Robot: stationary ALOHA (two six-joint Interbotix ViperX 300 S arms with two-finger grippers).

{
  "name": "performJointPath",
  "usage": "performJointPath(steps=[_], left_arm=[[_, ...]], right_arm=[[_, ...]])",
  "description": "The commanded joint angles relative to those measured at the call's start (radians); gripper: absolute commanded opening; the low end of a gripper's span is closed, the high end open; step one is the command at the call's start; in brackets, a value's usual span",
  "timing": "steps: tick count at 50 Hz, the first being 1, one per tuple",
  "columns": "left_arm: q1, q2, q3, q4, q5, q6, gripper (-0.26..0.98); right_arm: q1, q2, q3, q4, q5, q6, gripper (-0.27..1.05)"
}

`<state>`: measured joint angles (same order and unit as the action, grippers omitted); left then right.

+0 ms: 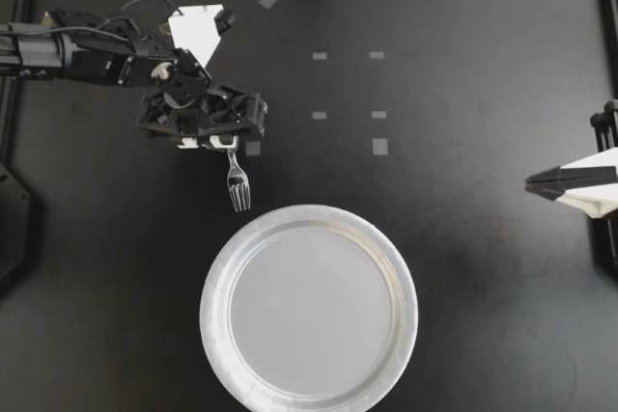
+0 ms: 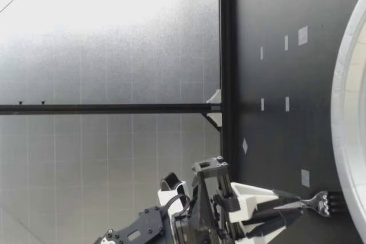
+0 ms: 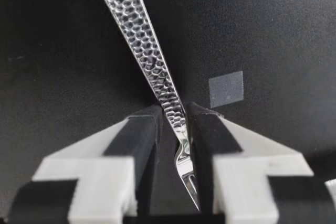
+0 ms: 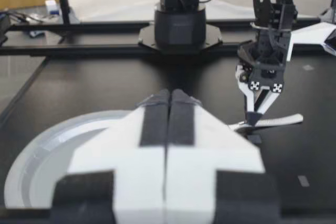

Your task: Pick up the fork and place it on the plate.

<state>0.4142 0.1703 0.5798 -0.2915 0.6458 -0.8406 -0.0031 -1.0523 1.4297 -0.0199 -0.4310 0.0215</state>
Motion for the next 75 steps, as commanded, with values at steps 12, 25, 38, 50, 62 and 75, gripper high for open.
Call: performJointPath(steps=[12,25,38,50,62,75], left_arm=[[0.003,-0.005,-0.011,0.000,-0.002,0.005,0.20],[0.003,-0.002,-0.012,0.000,0.002,0.008,0.18],[0.002,-0.051,-0.058,0.008,0.031,0.104,0.10],[-0.011,-0.118,-0.175,-0.028,-0.044,0.242,0.10],[-0.095,-0.160,-0.207,-0.212,-0.164,0.367,0.10],[-0.206,-0.192,-0.236,-0.571,-0.213,0.595,0.10]], right_arm=[[-0.003,0.005,-0.012,0.000,-0.015,0.002,-0.14],[-0.003,0.005,-0.009,0.000,-0.015,0.000,-0.14],[-0.003,0.003,-0.008,-0.002,-0.026,-0.005,-0.14],[-0.003,0.005,-0.049,-0.020,-0.020,-0.074,-0.14],[-0.003,0.035,-0.190,-0.089,0.137,-0.459,0.03],[-0.006,0.064,-0.279,-0.091,0.158,-0.908,0.79]])
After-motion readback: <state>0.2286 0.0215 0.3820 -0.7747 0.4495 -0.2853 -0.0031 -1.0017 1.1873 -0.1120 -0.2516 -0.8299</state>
